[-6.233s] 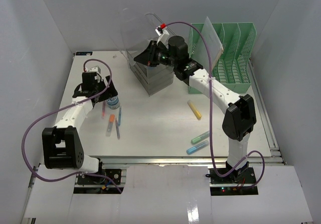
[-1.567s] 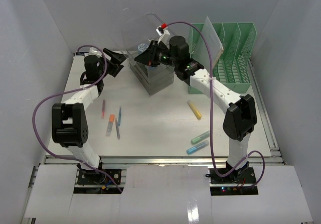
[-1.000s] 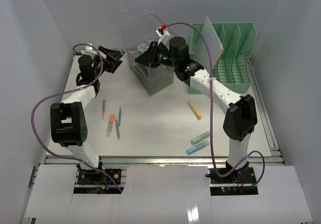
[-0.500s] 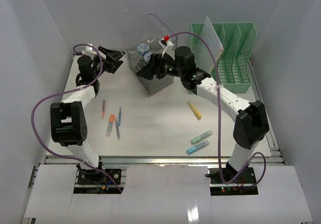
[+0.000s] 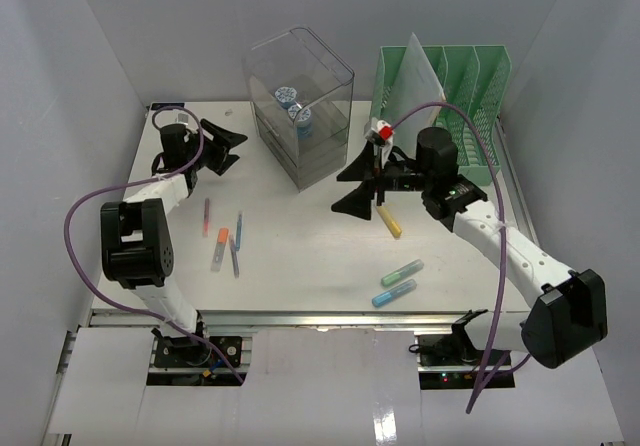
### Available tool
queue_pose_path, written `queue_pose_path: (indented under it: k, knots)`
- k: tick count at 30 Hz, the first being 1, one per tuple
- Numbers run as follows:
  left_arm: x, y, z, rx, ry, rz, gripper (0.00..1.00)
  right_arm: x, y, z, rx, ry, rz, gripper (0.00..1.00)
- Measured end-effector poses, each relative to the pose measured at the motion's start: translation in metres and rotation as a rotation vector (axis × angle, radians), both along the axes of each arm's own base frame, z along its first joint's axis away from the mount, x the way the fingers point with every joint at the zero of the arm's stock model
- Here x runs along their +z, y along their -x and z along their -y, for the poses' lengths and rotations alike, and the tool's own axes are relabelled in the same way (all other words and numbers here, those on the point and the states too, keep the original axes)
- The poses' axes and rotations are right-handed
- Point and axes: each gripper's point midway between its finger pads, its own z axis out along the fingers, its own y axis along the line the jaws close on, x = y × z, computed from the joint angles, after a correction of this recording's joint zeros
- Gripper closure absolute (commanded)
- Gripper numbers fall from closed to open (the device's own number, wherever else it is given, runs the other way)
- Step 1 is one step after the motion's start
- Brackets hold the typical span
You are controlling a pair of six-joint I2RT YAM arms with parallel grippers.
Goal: Organize the desk
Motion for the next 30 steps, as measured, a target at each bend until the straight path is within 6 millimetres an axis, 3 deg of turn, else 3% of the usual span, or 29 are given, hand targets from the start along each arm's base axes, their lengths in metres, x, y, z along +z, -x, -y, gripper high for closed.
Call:
queue_pose_path:
  k: [7,11,21,25,30]
  knots:
    - [-0.05,-0.006,0.019,-0.116,0.043,-0.051,0.3,-0.053,-0.003,0.04,0.043,0.024,-0.038,0.16]
    - [-0.062,-0.015,0.039,-0.193,0.069,-0.028,0.31,-0.068,-0.001,0.05,0.056,0.026,-0.02,0.21]
    - [-0.04,-0.045,0.073,-0.276,0.116,0.119,0.43,-0.072,-0.003,0.071,0.053,0.012,0.064,0.25]
    - [-0.031,-0.05,0.078,-0.287,0.132,0.153,0.5,-0.07,-0.003,0.074,0.056,0.005,0.083,0.26]
    - [-0.036,-0.054,0.079,-0.28,0.156,0.144,0.61,-0.07,-0.002,0.076,0.063,0.0,0.08,0.27]
